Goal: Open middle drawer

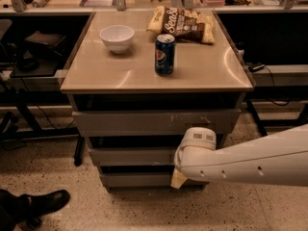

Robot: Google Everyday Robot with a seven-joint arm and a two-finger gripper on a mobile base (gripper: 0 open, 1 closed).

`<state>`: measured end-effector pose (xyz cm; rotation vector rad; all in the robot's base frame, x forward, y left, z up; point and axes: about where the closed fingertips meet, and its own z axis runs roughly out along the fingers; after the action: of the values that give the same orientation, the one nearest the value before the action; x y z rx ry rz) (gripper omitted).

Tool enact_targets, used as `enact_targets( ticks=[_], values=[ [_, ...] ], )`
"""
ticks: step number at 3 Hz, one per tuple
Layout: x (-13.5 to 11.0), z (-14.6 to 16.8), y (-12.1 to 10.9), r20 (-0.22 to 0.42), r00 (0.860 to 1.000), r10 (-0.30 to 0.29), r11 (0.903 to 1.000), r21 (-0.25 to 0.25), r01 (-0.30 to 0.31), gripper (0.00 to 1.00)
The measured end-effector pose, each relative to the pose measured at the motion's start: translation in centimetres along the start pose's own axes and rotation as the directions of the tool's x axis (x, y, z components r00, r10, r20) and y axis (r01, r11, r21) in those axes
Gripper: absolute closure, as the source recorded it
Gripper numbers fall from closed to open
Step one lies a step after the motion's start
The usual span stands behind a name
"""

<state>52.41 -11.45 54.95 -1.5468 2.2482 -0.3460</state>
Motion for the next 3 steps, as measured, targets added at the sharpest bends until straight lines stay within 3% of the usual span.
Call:
enact_targets(
  ticks=[2, 3],
  values=[
    [4.2, 8.7, -2.4, 0.0, 0.996, 0.094, 0.9931, -0.071, -0.093, 0.0],
    [4.4, 9.4, -2.0, -0.004, 0.996, 0.087, 0.9927, -0.084, -0.087, 0.0]
  ],
)
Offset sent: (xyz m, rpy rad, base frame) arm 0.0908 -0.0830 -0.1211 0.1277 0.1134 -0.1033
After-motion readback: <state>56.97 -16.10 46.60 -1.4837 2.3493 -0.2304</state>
